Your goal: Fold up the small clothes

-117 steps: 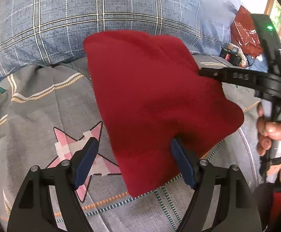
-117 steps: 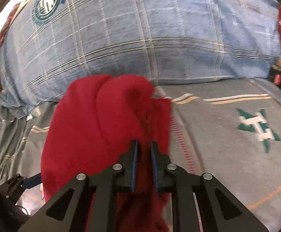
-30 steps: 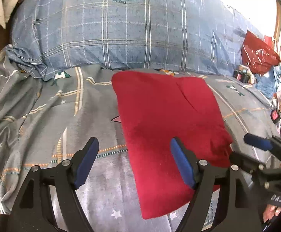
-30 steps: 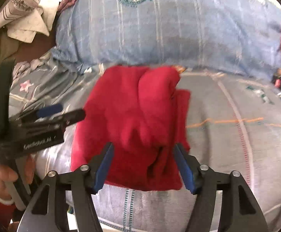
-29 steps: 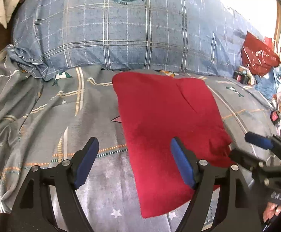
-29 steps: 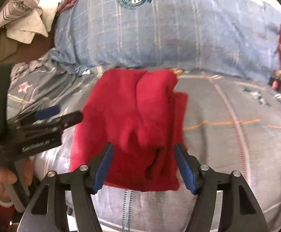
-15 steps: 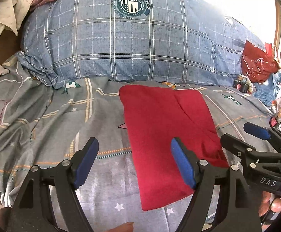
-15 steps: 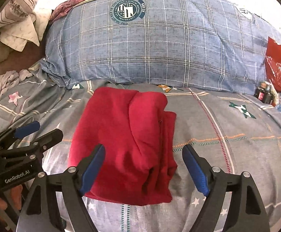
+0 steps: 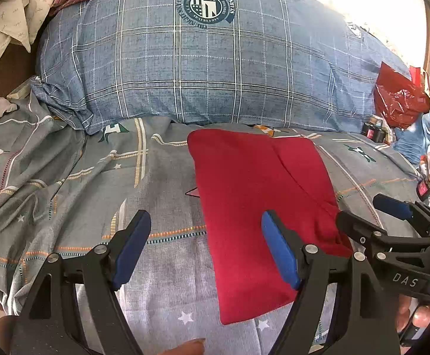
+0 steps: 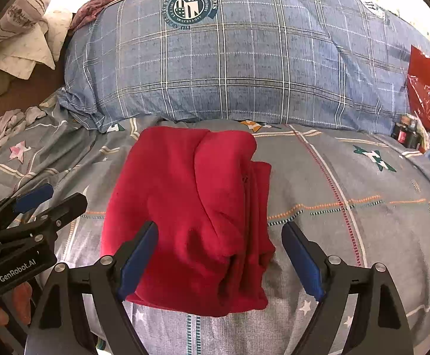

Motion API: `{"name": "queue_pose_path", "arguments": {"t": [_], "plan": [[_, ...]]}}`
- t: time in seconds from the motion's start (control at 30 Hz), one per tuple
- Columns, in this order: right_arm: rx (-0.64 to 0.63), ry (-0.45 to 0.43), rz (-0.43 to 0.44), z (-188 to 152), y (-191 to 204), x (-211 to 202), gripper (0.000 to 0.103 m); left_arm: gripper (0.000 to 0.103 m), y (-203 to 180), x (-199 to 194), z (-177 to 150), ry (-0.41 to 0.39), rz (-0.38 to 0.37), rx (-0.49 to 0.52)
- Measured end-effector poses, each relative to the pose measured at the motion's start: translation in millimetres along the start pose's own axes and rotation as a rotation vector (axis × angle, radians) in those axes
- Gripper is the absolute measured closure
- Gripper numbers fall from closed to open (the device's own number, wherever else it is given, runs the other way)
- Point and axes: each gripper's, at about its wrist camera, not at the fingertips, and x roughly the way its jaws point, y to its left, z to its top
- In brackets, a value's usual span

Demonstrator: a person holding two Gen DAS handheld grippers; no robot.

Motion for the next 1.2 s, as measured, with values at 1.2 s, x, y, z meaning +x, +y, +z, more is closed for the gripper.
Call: {"name": "queue_pose_path", "arguments": {"t": [1.2], "plan": [[0.01, 0.053, 0.014, -2, 3, 22, 0.016, 0.026, 0, 18, -4, 0.035, 0.006, -0.003]]}}
